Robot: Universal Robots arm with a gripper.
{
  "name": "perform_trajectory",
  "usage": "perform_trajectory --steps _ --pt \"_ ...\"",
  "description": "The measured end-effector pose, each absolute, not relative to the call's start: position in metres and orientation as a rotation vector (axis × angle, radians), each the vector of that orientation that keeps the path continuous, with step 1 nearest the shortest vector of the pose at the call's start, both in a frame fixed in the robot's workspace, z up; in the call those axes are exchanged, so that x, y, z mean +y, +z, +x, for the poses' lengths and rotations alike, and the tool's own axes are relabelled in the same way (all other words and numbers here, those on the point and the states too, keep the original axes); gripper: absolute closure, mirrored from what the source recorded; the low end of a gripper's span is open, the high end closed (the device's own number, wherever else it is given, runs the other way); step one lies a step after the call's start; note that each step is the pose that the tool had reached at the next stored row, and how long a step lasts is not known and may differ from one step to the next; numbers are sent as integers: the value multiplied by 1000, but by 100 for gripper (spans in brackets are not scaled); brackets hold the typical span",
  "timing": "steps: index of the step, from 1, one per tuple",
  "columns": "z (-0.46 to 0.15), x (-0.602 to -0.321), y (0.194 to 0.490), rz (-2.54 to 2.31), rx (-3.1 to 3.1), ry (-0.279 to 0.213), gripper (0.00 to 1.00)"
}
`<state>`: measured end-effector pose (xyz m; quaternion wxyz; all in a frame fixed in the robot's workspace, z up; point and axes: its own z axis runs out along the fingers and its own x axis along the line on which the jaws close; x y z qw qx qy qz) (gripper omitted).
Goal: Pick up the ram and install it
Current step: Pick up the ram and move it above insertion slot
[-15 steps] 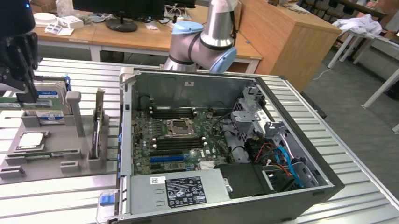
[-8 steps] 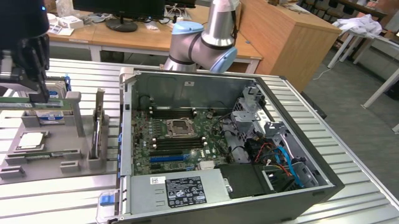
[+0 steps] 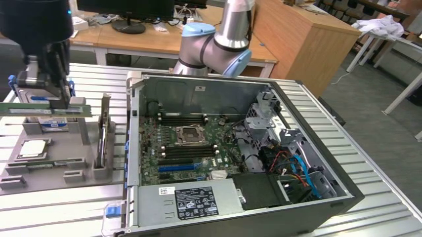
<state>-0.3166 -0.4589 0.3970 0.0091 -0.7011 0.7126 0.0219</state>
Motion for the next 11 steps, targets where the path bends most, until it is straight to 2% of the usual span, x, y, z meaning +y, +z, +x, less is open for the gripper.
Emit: perform_trajectory --steps 11 --pt "-276 -459 397 -2190 2226 69 88"
